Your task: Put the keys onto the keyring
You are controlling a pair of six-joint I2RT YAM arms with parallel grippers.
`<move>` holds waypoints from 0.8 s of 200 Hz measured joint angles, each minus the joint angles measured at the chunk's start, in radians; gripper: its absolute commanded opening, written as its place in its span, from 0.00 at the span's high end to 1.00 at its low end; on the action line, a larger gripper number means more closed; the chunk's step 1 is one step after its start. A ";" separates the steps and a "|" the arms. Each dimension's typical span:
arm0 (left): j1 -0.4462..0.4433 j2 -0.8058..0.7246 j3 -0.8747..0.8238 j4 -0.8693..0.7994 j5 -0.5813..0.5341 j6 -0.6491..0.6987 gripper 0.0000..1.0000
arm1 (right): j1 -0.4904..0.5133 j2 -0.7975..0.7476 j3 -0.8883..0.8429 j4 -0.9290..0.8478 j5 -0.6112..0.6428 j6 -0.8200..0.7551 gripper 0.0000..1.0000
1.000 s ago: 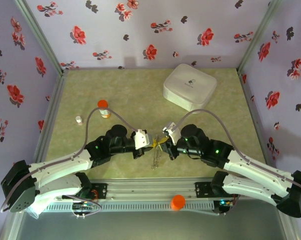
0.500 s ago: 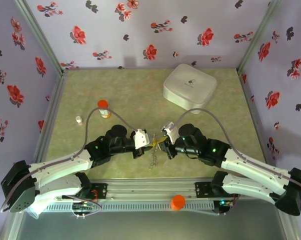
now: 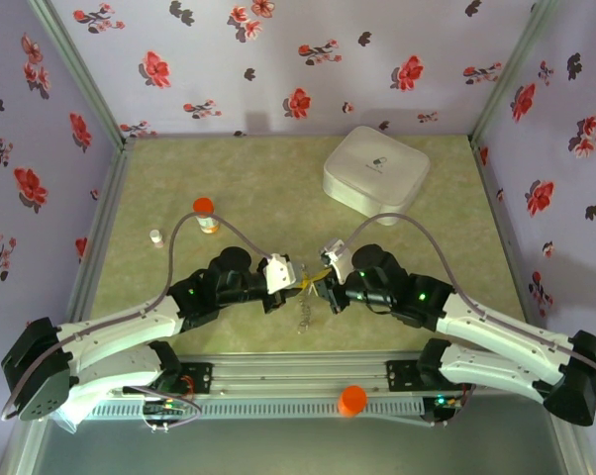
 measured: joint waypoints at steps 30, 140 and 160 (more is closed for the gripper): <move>0.000 -0.010 -0.004 0.001 -0.011 -0.001 1.00 | -0.005 0.001 0.000 0.005 -0.001 0.008 1.00; -0.003 -0.013 -0.002 -0.030 -0.086 -0.048 1.00 | -0.038 -0.045 0.000 -0.026 -0.002 -0.032 1.00; -0.003 -0.013 0.017 -0.063 -0.099 -0.119 1.00 | -0.038 -0.089 -0.005 -0.019 0.034 -0.130 1.00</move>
